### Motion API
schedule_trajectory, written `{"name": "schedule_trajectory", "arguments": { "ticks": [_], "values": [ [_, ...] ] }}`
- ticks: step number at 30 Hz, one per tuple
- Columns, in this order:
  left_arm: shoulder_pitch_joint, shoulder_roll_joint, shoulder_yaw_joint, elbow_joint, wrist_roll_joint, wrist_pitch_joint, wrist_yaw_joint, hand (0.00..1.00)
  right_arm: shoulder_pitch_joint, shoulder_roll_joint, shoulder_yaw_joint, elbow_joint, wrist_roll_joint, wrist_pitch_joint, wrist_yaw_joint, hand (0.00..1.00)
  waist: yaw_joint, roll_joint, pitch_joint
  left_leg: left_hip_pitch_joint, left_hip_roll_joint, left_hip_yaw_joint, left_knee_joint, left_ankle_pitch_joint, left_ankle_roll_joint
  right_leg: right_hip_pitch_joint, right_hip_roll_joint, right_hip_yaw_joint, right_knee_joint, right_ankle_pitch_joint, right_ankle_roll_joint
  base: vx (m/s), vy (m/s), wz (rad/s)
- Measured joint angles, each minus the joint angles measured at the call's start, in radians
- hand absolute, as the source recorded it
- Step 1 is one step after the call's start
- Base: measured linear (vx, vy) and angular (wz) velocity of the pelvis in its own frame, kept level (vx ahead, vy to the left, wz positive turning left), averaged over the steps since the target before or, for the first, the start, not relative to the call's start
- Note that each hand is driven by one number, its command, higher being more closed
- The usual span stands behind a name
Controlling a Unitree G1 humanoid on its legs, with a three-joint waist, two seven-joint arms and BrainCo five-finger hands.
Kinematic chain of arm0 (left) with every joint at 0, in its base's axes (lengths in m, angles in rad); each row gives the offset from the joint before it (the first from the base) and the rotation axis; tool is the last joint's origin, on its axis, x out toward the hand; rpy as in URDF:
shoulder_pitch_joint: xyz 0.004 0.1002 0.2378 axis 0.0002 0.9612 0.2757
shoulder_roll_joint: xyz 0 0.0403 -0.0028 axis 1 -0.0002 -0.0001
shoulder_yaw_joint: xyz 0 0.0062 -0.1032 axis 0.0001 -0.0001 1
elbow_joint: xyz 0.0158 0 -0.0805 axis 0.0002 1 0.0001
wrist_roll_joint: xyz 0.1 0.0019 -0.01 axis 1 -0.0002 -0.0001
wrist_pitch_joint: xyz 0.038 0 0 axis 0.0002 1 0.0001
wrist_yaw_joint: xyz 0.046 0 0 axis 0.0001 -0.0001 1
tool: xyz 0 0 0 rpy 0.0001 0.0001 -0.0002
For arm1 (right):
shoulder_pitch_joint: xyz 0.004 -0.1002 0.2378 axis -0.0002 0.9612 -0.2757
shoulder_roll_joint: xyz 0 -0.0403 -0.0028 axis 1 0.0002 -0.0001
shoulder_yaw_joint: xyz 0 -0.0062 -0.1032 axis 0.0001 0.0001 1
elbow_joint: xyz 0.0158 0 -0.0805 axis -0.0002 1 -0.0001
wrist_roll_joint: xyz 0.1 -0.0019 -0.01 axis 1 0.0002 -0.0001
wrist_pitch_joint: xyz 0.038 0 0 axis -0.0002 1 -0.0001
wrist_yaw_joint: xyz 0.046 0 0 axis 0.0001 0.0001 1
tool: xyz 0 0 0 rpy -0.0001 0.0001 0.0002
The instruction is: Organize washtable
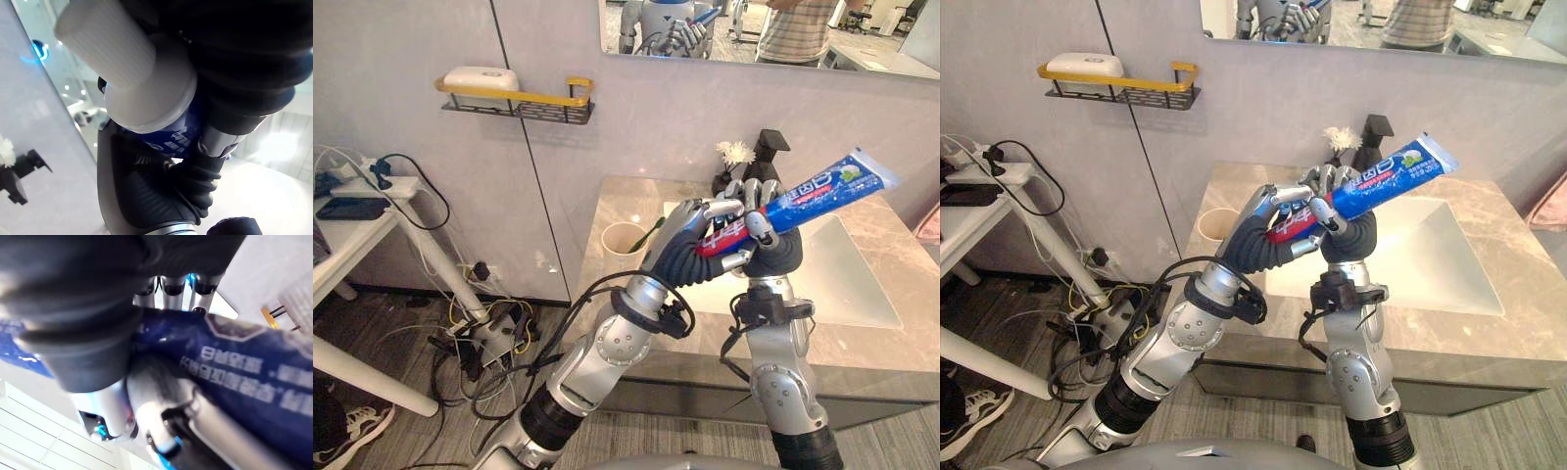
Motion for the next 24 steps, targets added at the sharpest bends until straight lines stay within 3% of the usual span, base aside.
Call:
{"name": "schedule_trajectory", "arguments": {
  "ticks": [9,10,24],
  "values": [
    [0.000,-0.003,-0.001,0.015,0.000,-0.007,0.000,1.00,0.001,0.000,-0.002,0.000,-0.001,0.004,-0.005,1.00,0.000,0.000,0.000,0.000,0.000,0.002,0.000,0.000,0.000,-0.001,0.000,0.002,0.000,0.000,0.001,0.00,0.000,0.00],
    [0.000,-0.004,0.000,0.020,0.000,-0.011,0.000,0.00,0.002,0.000,-0.003,0.000,-0.001,0.006,-0.005,1.00,0.000,0.000,0.000,0.000,0.000,0.002,0.000,0.000,0.000,-0.001,0.000,0.003,0.000,0.000,0.001,0.00,0.000,0.00],
    [0.071,-0.001,0.017,0.053,0.000,-0.044,-0.023,0.00,0.008,0.002,-0.019,0.000,0.000,0.009,-0.010,1.00,0.003,0.000,0.000,0.001,0.000,0.006,-0.002,0.000,0.000,0.000,0.001,0.006,0.000,0.001,0.001,0.00,0.000,0.00]
  ]
}}
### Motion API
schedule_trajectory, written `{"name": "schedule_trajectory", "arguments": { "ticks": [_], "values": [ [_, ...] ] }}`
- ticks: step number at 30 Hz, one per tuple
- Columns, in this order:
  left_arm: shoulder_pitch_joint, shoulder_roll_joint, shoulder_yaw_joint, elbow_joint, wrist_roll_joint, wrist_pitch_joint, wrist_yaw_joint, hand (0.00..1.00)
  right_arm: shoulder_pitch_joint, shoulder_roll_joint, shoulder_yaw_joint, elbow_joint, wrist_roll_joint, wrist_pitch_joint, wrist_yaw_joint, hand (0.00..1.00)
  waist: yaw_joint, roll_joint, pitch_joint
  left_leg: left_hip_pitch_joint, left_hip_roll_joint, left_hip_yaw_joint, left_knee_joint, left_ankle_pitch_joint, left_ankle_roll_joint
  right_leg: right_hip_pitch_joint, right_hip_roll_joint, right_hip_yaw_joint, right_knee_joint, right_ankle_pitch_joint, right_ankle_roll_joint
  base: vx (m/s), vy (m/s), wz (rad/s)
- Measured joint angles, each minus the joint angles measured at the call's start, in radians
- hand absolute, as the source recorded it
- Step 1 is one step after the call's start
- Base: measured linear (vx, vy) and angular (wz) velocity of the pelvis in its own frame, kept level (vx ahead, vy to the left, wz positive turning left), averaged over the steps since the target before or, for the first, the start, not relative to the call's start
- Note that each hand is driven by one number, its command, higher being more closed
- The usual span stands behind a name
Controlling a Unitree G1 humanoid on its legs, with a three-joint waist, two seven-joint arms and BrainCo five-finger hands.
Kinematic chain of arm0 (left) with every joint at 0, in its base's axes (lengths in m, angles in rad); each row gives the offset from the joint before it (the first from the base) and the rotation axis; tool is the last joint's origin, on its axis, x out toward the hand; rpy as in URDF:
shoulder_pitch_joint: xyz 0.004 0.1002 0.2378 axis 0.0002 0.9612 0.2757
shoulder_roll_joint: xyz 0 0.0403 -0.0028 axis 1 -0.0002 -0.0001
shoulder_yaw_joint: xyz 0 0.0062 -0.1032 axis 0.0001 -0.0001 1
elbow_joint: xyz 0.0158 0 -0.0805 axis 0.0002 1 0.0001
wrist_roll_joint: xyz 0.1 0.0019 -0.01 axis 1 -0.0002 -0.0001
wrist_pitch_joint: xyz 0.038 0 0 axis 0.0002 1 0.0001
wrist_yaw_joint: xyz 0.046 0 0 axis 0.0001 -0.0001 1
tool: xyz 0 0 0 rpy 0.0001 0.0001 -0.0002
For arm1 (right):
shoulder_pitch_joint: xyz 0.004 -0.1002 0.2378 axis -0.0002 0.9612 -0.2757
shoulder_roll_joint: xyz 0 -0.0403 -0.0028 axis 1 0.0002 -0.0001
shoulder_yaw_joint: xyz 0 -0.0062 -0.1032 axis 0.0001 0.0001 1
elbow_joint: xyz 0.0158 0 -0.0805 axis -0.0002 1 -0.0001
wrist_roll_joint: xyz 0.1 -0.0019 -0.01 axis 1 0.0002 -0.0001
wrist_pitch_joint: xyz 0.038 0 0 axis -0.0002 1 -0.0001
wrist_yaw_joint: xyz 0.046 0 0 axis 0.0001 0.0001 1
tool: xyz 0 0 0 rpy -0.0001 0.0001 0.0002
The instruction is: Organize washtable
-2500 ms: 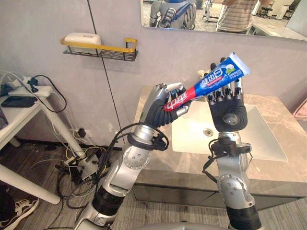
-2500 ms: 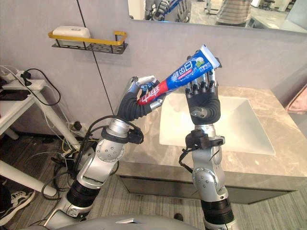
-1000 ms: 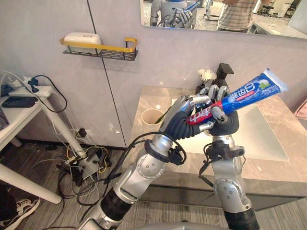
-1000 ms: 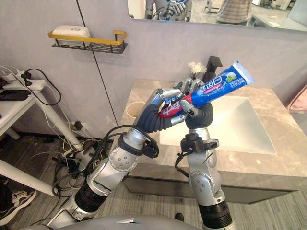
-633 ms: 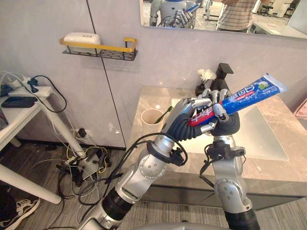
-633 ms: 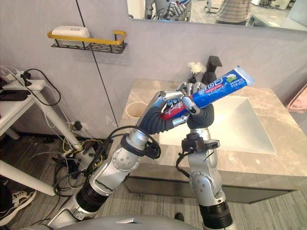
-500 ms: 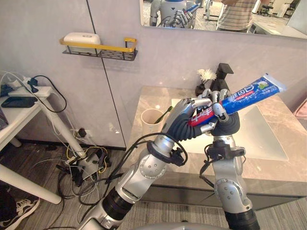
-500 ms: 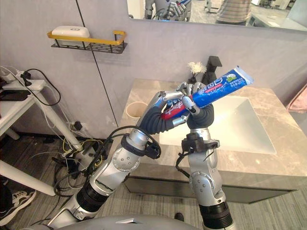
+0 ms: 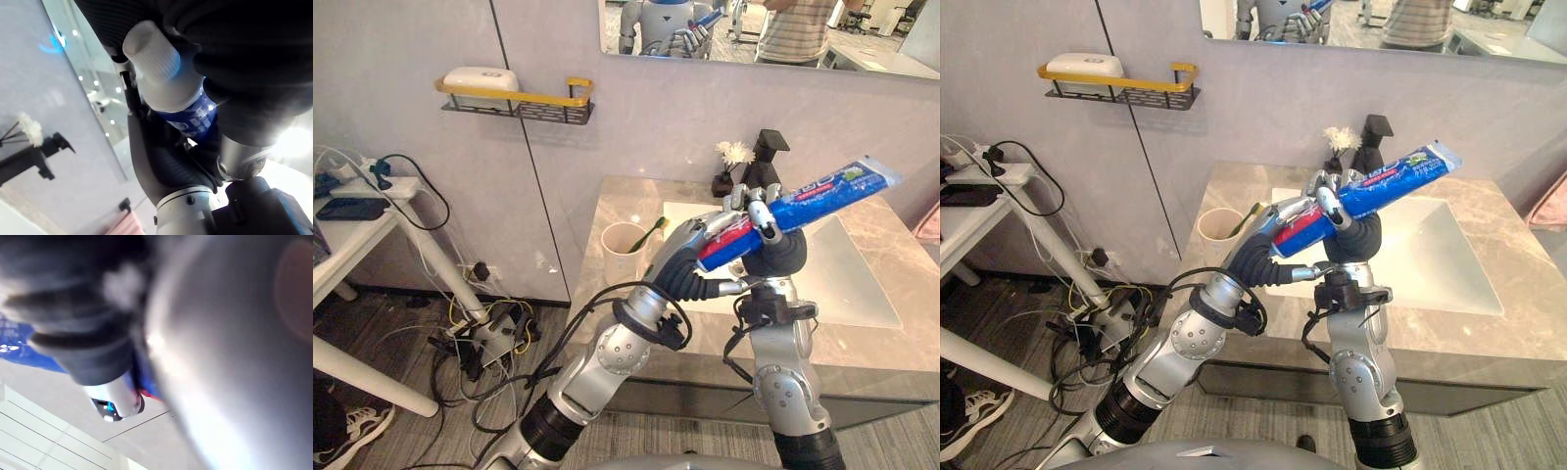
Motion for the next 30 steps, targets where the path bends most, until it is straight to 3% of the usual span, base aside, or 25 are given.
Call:
{"name": "schedule_trajectory", "arguments": {
  "ticks": [13,17,23,30],
  "values": [
    [0.134,-0.002,0.102,-0.094,0.040,-0.018,-0.021,0.00,0.002,0.011,0.005,0.003,-0.003,0.037,0.012,1.00,0.005,0.016,0.011,0.004,0.000,0.004,-0.011,0.000,0.000,0.002,0.001,0.002,0.000,-0.001,0.000,0.00,0.000,0.00],
    [0.225,0.003,0.376,-0.183,0.036,0.026,0.059,0.00,0.040,0.038,-0.091,0.002,0.001,0.005,0.005,1.00,0.011,0.025,0.018,0.005,0.001,0.002,-0.012,0.000,0.000,0.004,0.001,0.001,0.000,-0.002,0.000,0.00,0.000,0.00],
    [0.299,0.005,0.516,-0.323,0.039,0.041,0.128,0.00,0.055,0.037,-0.123,-0.004,0.001,-0.007,0.003,1.00,0.025,0.023,0.019,0.006,0.000,-0.003,-0.014,0.000,0.000,0.008,0.000,-0.003,0.000,-0.003,-0.001,0.00,0.000,0.00],
    [0.392,-0.001,0.715,-0.368,0.050,0.049,0.173,0.00,0.053,0.037,-0.150,-0.011,0.000,-0.005,0.008,1.00,0.031,0.014,0.025,0.003,0.000,-0.014,-0.021,0.000,0.000,0.012,-0.001,-0.014,0.000,-0.005,-0.001,0.00,-0.002,0.03]
  ]
}}
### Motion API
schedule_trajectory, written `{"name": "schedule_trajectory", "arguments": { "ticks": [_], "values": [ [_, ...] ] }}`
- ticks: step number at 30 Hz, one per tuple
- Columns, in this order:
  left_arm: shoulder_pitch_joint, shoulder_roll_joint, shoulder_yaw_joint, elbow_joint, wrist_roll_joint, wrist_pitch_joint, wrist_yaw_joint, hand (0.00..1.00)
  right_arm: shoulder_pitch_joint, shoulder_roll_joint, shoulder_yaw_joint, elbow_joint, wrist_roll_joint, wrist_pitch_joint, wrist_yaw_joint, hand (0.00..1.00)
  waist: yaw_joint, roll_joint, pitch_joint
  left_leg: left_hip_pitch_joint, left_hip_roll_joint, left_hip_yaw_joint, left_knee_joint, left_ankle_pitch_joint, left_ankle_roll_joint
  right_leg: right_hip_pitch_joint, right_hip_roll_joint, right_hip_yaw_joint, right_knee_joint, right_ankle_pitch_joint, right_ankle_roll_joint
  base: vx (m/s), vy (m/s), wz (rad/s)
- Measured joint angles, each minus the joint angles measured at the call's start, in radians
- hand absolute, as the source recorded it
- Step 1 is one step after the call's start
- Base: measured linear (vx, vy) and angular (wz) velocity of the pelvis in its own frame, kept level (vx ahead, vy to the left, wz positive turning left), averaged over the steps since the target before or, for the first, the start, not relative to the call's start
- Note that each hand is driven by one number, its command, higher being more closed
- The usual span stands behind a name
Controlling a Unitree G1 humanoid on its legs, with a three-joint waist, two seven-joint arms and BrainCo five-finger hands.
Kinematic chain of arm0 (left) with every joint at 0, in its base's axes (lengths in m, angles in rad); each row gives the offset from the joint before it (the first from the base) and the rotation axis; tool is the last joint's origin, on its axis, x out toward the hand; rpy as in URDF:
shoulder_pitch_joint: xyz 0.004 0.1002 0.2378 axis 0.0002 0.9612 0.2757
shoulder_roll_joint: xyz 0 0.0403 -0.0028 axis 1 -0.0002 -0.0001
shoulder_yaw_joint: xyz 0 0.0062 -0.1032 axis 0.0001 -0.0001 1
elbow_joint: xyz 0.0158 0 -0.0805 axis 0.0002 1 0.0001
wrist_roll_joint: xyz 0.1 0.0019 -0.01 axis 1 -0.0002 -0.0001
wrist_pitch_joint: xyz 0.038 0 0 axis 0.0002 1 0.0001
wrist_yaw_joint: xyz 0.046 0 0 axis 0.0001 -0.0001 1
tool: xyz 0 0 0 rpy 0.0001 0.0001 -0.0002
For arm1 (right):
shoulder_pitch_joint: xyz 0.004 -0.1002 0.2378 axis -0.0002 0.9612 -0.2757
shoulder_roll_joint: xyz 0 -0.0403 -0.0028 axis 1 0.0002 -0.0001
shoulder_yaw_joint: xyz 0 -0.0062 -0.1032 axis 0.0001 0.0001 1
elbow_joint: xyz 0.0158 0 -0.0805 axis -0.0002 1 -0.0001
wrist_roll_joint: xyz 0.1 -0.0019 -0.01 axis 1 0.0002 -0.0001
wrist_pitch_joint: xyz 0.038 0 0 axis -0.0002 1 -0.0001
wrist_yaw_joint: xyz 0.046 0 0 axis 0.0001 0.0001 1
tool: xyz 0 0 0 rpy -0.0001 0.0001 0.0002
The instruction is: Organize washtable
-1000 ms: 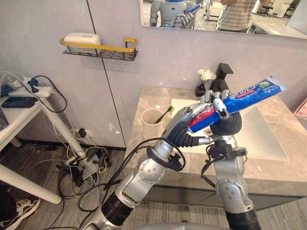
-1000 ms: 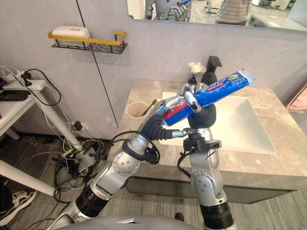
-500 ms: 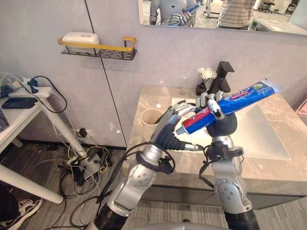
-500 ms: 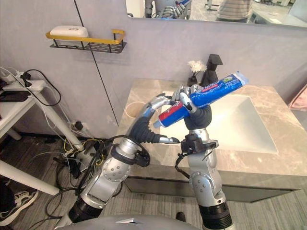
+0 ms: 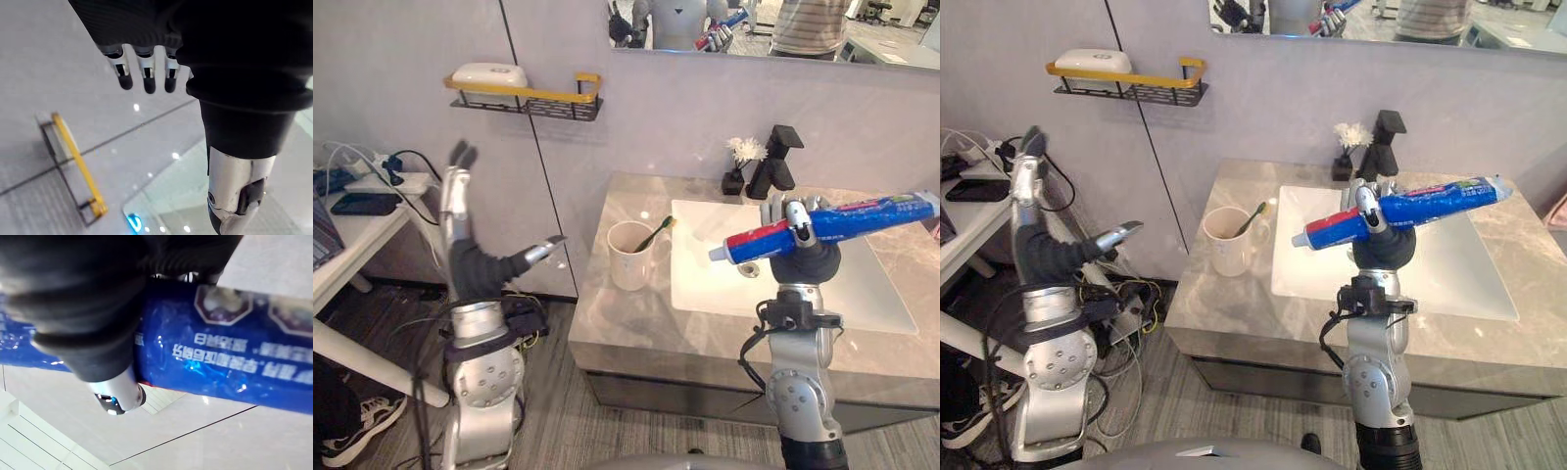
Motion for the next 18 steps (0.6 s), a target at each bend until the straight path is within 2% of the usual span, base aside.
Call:
{"name": "schedule_trajectory", "arguments": {
  "ticks": [4,8,13,18],
  "values": [
    [0.058,-0.008,0.072,0.018,-0.010,0.006,0.001,0.00,-0.012,-0.001,-0.017,0.007,-0.004,0.003,-0.002,1.00,0.012,-0.003,0.002,-0.002,0.000,-0.003,-0.003,0.001,0.001,0.000,-0.001,-0.005,0.000,-0.001,-0.001,0.00,0.000,0.03],
    [0.073,-0.036,0.091,0.136,-0.041,0.009,-0.030,0.00,-0.115,-0.012,-0.026,0.093,-0.070,0.006,-0.022,1.00,0.025,-0.007,0.005,-0.004,0.000,-0.011,-0.013,0.007,0.000,-0.001,-0.002,-0.016,0.000,-0.003,-0.001,0.00,-0.004,0.07],
    [0.100,-0.048,0.053,0.346,-0.099,0.015,-0.077,0.00,-0.238,-0.052,-0.021,0.188,-0.130,0.013,-0.046,1.00,0.036,-0.024,0.020,-0.029,-0.001,-0.038,-0.022,0.023,-0.002,-0.014,-0.004,-0.042,0.000,-0.004,-0.002,0.00,-0.010,0.16],
    [0.105,-0.088,0.014,0.564,-0.190,0.042,-0.113,0.00,-0.340,-0.073,0.024,0.263,-0.169,0.027,-0.076,1.00,0.062,-0.026,0.021,-0.038,0.000,-0.059,-0.029,0.032,-0.003,-0.018,-0.005,-0.066,0.000,-0.004,-0.002,0.03,-0.004,0.12]
  ]
}}
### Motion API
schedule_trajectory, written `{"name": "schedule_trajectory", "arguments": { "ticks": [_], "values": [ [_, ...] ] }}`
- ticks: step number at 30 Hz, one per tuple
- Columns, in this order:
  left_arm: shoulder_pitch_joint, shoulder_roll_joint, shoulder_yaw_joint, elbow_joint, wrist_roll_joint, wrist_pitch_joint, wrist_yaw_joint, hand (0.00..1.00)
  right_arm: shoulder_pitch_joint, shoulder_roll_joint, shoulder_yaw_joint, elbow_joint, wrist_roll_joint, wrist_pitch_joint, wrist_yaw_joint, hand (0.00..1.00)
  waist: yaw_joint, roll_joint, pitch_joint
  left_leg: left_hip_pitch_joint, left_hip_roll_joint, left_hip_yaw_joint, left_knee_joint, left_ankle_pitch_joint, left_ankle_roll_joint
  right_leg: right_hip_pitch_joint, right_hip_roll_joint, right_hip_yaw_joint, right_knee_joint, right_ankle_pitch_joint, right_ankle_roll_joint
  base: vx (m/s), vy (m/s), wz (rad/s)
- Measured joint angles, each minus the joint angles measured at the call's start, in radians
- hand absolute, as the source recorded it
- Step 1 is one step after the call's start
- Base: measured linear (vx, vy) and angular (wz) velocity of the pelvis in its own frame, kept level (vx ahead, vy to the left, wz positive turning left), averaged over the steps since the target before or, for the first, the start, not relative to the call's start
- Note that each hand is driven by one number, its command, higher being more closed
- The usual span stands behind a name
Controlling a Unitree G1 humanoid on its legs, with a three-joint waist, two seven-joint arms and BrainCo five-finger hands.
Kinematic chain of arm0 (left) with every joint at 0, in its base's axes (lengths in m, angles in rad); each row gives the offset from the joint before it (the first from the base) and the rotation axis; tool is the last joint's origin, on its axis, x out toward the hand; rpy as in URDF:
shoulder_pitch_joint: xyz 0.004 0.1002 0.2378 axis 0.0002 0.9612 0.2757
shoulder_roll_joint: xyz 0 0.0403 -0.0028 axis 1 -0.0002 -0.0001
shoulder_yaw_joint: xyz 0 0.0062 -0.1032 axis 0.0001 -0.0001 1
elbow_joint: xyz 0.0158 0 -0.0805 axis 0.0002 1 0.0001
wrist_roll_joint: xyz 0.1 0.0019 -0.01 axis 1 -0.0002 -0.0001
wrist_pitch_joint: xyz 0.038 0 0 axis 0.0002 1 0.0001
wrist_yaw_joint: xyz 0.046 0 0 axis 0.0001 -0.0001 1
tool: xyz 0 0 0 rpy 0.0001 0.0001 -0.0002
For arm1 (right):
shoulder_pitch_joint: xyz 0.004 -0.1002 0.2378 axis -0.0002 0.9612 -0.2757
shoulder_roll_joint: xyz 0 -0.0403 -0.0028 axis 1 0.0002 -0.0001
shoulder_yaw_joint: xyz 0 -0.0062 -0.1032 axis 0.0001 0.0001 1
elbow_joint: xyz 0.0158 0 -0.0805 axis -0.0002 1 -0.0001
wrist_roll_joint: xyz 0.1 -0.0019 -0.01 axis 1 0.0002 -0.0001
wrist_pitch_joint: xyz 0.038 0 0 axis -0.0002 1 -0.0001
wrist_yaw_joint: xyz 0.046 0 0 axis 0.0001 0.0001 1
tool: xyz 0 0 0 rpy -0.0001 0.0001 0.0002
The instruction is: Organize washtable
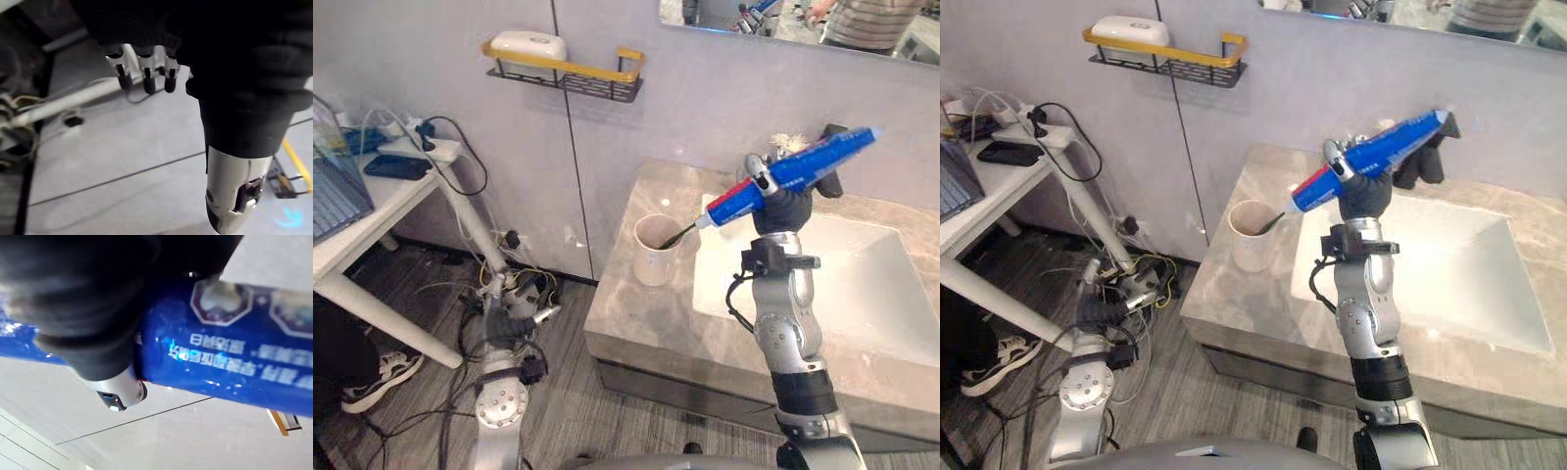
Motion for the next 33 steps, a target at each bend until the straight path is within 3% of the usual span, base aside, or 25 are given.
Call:
{"name": "schedule_trajectory", "arguments": {
  "ticks": [14,33],
  "values": [
    [-0.006,0.002,-0.043,0.347,-0.036,0.032,-0.049,0.00,-0.118,-0.059,0.128,0.026,-0.069,0.019,0.006,1.00,0.015,-0.023,0.013,-0.008,-0.003,0.002,-0.004,0.001,0.002,-0.009,-0.004,-0.003,0.000,0.000,0.000,0.00,0.000,0.00],
    [-0.015,0.005,-0.076,0.443,-0.030,0.034,-0.060,0.00,-0.134,-0.130,0.129,0.060,-0.117,0.023,0.024,1.00,0.014,-0.024,0.013,-0.011,-0.003,0.003,-0.002,0.003,0.002,-0.013,-0.004,-0.001,0.000,0.001,0.000,0.00,0.000,0.00]
  ]
}}
